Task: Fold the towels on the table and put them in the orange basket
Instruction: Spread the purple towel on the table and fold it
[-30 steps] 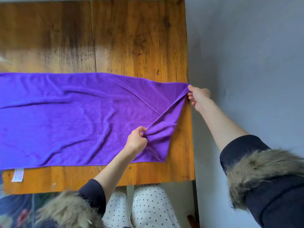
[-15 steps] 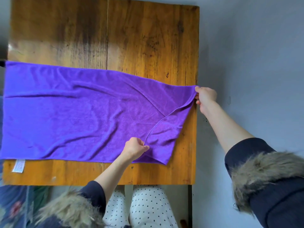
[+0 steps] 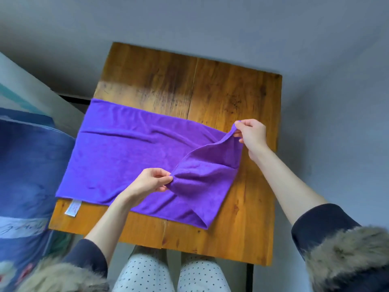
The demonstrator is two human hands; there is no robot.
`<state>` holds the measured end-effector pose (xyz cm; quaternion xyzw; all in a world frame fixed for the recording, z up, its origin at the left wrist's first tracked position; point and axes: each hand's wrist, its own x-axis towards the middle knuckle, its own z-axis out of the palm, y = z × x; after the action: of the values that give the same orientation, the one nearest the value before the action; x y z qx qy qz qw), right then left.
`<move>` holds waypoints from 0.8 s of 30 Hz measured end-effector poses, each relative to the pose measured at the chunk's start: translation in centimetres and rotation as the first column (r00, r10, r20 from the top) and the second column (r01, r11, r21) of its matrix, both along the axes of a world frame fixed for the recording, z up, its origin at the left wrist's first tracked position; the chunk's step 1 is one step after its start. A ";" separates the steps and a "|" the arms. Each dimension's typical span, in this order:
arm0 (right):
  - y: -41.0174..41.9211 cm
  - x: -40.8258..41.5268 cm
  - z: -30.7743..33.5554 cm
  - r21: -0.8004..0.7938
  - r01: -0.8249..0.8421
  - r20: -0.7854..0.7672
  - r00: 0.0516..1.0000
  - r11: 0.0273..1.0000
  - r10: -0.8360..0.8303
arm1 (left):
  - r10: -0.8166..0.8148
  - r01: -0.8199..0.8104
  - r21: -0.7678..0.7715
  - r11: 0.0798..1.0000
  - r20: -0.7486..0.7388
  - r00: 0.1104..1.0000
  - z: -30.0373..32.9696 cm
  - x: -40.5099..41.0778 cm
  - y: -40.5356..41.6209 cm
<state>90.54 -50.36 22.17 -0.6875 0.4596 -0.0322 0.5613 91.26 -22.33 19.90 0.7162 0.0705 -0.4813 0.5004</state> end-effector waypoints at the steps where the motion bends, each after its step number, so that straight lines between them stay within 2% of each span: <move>1: 1.5 1.0 0.7 0.001 -0.029 0.014 0.999 1.000 0.029 | 0.000 0.000 0.003 1.000 0.031 1.000 0.4 0.8 1.5; 5: 7.6 5.4 3.2 -0.016 -0.107 0.066 0.992 0.994 0.108 | 0.041 -0.039 -0.034 0.999 0.082 0.996 2.1 3.8 7.9; 9: 13.7 9.8 4.9 -0.019 -0.166 0.118 0.979 0.986 0.167 | 0.054 -0.051 -0.050 0.997 0.057 0.997 3.3 5.8 14.7; 16: 23.2 16.5 4.9 0.023 -0.266 0.151 0.954 0.964 0.260 | 0.243 -0.242 -0.032 0.970 0.012 0.970 3.2 7.6 24.0; 22: 27.8 19.6 1.8 0.064 -0.344 0.121 0.935 0.937 0.335 | 0.365 -0.375 0.143 0.916 0.089 0.927 -0.6 8.1 27.7; 24: 28.1 19.7 -0.3 -0.014 -0.437 0.002 0.900 0.899 0.437 | 0.399 -0.413 0.212 0.886 0.108 0.911 -2.5 8.0 27.8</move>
<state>110.24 -22.29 21.90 -0.7766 0.2921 0.0896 0.5509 99.24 5.47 17.37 0.7532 0.2585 -0.3321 0.5056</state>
